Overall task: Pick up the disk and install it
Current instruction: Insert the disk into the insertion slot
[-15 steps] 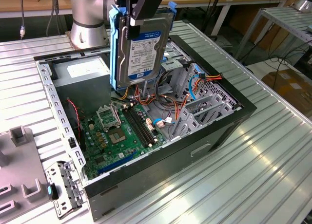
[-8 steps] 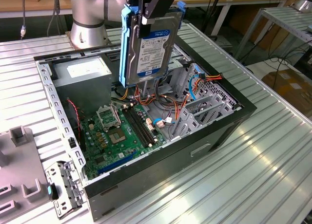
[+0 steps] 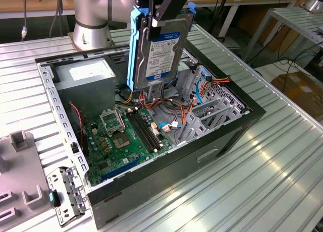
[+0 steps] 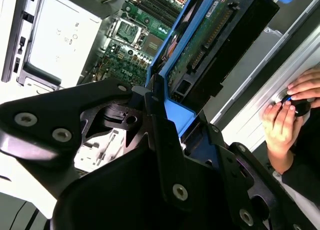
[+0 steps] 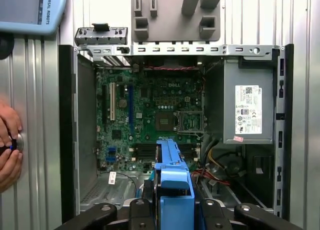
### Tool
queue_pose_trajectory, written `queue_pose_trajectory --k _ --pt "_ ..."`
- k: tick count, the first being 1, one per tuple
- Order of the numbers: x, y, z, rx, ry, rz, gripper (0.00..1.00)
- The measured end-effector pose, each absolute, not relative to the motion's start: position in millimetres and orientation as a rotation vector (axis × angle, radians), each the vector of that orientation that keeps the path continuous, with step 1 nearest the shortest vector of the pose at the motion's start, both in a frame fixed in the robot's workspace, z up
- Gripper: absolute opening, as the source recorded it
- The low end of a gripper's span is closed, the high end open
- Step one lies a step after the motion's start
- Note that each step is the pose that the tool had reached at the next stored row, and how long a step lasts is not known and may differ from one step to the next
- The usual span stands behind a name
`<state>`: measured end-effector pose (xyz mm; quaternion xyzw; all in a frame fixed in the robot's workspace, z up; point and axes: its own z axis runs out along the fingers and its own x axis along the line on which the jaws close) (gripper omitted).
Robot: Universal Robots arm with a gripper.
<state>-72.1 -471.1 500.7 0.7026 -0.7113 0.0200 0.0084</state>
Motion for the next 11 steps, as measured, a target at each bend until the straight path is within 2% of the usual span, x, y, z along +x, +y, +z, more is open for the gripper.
queue_pose_trajectory --k 11 --pt "-71 -490 501 2.196 -2.223 0.063 0.37"
